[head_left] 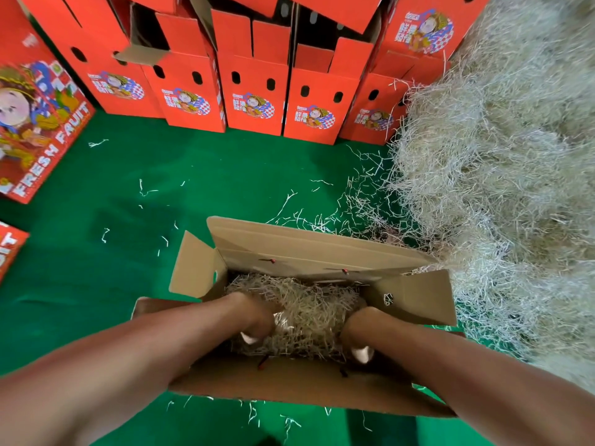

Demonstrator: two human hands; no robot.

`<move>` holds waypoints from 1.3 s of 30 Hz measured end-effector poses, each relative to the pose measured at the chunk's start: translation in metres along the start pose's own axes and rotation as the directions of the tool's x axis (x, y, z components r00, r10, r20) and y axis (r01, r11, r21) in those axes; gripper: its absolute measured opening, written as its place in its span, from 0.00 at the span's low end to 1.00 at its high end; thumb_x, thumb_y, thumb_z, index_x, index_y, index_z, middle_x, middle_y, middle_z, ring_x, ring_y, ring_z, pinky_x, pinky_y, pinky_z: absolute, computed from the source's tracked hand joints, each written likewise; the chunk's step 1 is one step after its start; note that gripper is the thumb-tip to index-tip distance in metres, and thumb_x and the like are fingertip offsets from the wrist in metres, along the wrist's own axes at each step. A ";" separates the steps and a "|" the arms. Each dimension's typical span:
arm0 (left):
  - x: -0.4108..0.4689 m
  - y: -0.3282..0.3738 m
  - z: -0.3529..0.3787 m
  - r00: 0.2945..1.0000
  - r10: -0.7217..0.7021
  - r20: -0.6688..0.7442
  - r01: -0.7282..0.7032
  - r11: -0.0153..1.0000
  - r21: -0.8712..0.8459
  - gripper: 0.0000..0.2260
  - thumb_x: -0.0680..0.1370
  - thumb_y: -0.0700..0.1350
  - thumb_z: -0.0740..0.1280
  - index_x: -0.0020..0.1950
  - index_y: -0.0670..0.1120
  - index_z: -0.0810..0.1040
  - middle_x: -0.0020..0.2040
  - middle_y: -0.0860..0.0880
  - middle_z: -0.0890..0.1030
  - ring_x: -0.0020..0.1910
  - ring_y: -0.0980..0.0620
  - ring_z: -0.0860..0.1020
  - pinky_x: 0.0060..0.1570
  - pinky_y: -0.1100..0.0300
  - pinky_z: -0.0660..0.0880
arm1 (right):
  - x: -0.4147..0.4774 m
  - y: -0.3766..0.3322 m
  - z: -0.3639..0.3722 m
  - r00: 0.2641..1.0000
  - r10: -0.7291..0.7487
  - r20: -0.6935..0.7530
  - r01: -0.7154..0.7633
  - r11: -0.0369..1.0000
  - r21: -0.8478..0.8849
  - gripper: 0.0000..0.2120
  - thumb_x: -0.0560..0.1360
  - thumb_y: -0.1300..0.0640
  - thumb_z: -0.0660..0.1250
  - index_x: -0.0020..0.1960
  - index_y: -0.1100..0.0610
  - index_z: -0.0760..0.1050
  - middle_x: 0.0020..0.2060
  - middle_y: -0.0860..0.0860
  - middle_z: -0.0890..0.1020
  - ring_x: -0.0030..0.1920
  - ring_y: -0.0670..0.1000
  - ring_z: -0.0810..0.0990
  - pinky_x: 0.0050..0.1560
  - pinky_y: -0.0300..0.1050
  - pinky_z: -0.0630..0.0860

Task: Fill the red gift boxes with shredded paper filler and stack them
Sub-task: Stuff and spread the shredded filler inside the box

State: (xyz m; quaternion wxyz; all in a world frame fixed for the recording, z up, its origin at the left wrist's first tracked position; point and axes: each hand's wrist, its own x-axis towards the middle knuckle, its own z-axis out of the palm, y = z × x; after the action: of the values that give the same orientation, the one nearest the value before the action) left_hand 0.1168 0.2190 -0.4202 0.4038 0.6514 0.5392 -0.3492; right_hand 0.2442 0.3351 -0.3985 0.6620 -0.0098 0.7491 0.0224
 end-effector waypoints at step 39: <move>-0.082 -0.006 -0.030 0.866 -0.211 -0.454 -0.024 0.888 -0.459 0.16 0.77 0.48 0.66 0.31 0.45 0.70 0.30 0.47 0.72 0.31 0.48 0.70 0.37 0.59 0.70 | -0.092 0.003 0.001 0.140 0.352 -0.926 0.140 0.918 0.370 0.08 0.76 0.61 0.61 0.53 0.58 0.76 0.45 0.54 0.80 0.42 0.57 0.80 0.42 0.51 0.79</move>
State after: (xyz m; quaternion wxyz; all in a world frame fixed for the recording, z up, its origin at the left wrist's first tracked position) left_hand 0.0970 0.2118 -0.3348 0.3749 0.5792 0.7216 -0.0571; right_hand 0.2559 0.3368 -0.3077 -0.0039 0.1573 0.9840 -0.0837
